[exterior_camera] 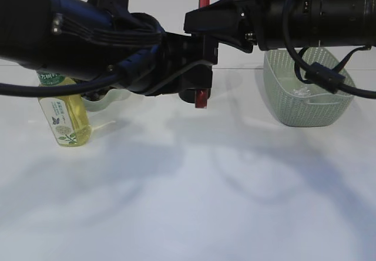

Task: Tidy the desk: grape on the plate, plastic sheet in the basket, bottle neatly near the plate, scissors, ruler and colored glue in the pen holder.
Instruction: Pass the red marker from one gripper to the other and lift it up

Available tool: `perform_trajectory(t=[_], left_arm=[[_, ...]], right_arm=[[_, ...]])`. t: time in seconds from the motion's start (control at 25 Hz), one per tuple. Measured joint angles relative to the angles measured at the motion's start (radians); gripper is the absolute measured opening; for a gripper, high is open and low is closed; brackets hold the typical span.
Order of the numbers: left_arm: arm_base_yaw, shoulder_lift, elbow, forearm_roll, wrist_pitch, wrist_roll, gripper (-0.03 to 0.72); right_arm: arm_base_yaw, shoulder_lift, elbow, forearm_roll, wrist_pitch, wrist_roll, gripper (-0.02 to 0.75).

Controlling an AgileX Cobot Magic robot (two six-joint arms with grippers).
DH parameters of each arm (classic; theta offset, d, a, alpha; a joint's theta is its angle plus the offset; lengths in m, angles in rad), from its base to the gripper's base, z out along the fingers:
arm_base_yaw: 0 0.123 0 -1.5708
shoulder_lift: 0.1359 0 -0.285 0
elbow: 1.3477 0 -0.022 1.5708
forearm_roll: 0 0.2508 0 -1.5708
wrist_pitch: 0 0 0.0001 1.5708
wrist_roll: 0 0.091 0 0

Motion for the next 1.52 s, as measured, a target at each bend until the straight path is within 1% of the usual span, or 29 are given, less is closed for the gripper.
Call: perform_trajectory(t=[0.6,1.0,1.12,1.36,1.52], left_arm=[[0.000,0.000,0.000,-0.002,0.000,0.000,0.038],[0.000,0.000,0.000,-0.011,0.000,0.000,0.075],[0.000,0.000,0.000,-0.013,0.000,0.000,0.095],[0.000,0.000,0.000,-0.015,0.000,0.002,0.160],[0.000,0.000,0.000,-0.015,-0.004,0.002,0.179]], right_arm=[[0.000,0.000,0.000,0.000,0.000,-0.042,0.135],[0.000,0.000,0.000,0.000,0.000,-0.045,0.134],[0.000,0.000,0.000,0.000,0.000,-0.047,0.134],[0.000,0.000,0.000,-0.002,0.000,-0.047,0.134],[0.000,0.000,0.000,-0.002,0.000,-0.047,0.134]])
